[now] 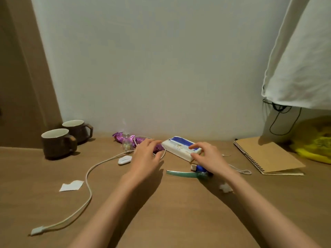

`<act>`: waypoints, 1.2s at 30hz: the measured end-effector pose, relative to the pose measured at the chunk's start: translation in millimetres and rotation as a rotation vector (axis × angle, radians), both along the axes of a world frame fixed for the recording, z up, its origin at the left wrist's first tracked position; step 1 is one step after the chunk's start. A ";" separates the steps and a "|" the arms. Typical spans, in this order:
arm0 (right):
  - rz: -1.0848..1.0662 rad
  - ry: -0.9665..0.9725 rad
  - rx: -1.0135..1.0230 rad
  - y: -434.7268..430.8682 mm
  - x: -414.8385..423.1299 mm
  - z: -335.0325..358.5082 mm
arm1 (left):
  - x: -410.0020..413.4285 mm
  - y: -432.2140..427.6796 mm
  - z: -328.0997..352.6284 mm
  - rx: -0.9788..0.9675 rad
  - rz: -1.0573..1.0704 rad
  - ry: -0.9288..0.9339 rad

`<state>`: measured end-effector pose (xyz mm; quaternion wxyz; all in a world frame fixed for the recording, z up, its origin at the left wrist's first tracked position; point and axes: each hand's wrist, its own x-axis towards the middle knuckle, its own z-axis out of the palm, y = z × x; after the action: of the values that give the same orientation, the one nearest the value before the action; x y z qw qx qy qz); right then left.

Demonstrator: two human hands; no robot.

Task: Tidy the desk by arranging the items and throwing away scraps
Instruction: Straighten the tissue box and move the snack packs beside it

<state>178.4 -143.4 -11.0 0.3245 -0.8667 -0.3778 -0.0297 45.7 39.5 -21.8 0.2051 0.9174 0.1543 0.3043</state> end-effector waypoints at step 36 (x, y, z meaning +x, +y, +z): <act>0.193 -0.036 -0.212 104.7 90.5 -25.8 | 40.2 41.7 -24.9 0.230 0.104 0.204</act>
<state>268.9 -38.8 -36.8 0.2256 -0.8551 -0.4661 0.0261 85.9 81.2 -46.7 0.0661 0.9517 0.1856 0.2354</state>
